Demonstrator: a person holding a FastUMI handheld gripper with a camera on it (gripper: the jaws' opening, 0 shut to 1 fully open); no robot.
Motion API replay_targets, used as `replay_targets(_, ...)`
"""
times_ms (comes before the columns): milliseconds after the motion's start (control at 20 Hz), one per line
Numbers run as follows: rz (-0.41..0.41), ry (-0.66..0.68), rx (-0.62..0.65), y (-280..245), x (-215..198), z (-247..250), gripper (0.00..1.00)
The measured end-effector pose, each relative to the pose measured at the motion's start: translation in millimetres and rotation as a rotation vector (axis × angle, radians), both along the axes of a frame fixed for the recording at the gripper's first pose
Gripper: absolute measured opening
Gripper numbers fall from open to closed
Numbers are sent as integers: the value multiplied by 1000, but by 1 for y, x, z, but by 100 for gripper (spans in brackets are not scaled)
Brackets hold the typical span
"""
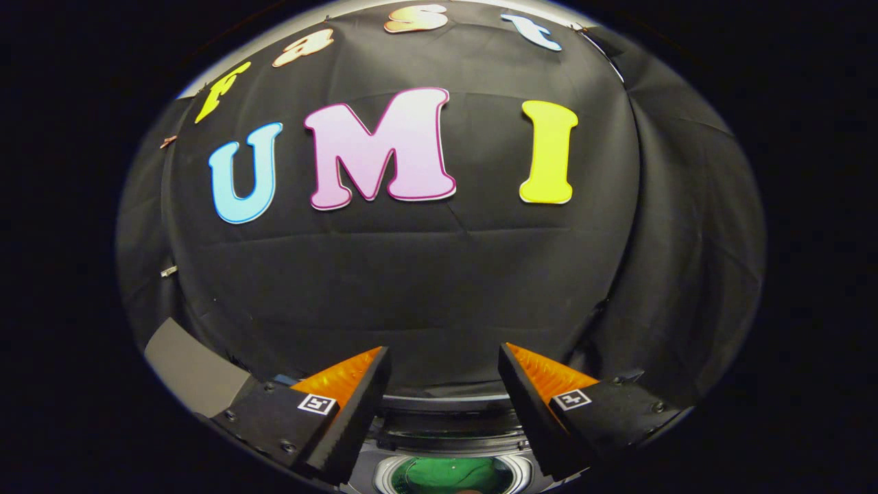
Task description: Put the clothes into the washing machine and then close the washing machine lid.
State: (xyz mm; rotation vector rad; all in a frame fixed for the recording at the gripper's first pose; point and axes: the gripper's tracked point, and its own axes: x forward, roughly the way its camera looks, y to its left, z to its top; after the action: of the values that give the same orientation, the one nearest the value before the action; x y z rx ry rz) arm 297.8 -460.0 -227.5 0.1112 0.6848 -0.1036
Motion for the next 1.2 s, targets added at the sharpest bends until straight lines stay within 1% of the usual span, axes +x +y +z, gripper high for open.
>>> replay_targets(50,1,147,30,4,-17,-28,98)
replay_targets(100,45,84,15,3,-9,-31,98)
replay_targets(150,38,128,38,1,8,-49,100)
replay_targets(200,43,109,39,0,2,-45,99)
replay_targets(250,50,117,34,-1,3,-53,100)
replay_targets(350,52,87,22,-1,-10,-54,100)
replay_targets(550,51,33,-2,6,-22,-33,100)
replay_targets(800,33,0,-21,7,-42,-27,100)
replay_targets(1000,-7,2,-56,8,-59,-22,100)
replay_targets(1200,-14,-1,-67,12,-84,-19,100)
